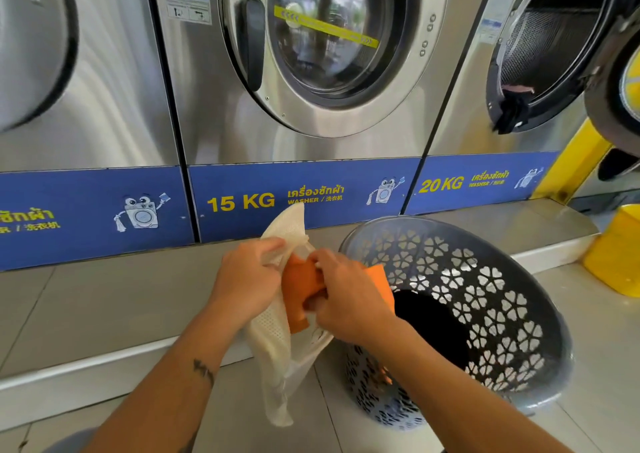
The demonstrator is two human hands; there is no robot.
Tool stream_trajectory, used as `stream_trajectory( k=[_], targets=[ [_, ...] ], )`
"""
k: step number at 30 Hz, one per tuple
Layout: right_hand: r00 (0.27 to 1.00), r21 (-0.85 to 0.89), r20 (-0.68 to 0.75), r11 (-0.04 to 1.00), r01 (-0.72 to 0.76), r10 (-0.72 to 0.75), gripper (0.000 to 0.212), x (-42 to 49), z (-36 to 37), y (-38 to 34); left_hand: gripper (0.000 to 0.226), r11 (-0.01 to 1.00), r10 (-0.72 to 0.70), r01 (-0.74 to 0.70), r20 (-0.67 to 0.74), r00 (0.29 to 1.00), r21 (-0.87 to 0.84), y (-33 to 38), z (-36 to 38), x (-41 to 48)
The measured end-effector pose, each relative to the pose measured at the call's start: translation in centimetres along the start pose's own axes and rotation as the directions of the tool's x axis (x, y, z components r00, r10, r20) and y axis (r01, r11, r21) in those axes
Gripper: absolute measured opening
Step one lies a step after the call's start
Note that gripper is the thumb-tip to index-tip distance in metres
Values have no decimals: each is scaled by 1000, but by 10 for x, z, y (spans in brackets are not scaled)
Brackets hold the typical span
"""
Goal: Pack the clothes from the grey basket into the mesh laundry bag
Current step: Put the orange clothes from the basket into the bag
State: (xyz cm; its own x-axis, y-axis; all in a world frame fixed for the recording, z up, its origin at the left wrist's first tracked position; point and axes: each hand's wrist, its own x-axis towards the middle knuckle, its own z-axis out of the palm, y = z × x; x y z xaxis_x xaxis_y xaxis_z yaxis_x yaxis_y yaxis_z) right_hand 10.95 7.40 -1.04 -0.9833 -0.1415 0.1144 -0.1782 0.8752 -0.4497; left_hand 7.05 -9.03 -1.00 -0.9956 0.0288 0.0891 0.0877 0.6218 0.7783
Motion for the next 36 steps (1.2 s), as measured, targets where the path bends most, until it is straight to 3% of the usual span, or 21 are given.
stream_trajectory(
  k=[2,3,6,9,12,15,18,21,23,27,30,32,35,36],
  targets=[
    [959,83,277,993,-80,54,69,-2,8,2,48,1000,0,0,-7,1000,10,0,-3,-2],
    [944,38,323,996,-78,62,67,-2,10,8,46,1000,6,-6,-9,1000,21,0,-4,-3],
    [991,-239,127,969,66,-36,46,3,7,24,44,999,7,-6,-15,1000,33,-1,-4,-4],
    [999,-93,37,995,31,-28,48,5,3,31,45,999,-7,7,-3,1000,35,-1,-2,-4],
    [987,-106,-13,981,-163,162,79,11,-1,47,47,999,0,0,14,1000,51,-1,1,-3],
    [879,172,193,867,-468,436,100,10,-3,72,49,998,-7,6,27,1000,65,-1,3,-4],
    [831,324,373,781,-534,414,75,5,1,83,48,997,-13,11,22,1000,77,-1,3,-5],
    [881,257,207,845,-469,425,36,6,8,80,47,996,-4,2,26,1000,85,-2,5,-5],
    [918,105,81,913,-395,388,22,6,7,70,48,997,-3,1,32,999,80,0,5,-7],
    [984,-223,-117,962,-161,137,13,-2,-2,38,48,998,7,-10,41,999,66,2,6,-9],
    [956,-198,-278,979,36,-92,12,-5,-3,18,49,1000,4,-4,31,1000,18,4,3,-8],
    [968,-155,-198,980,125,-155,23,-5,1,11,49,1000,6,-6,19,1000,-19,7,0,-8],
    [982,-95,165,990,105,-88,37,-2,9,17,48,1000,10,-10,9,1000,-16,9,-3,-9],
    [979,-83,192,992,93,-75,41,-1,10,21,48,1000,9,-9,8,1000,-5,8,-3,-8]
  ],
)
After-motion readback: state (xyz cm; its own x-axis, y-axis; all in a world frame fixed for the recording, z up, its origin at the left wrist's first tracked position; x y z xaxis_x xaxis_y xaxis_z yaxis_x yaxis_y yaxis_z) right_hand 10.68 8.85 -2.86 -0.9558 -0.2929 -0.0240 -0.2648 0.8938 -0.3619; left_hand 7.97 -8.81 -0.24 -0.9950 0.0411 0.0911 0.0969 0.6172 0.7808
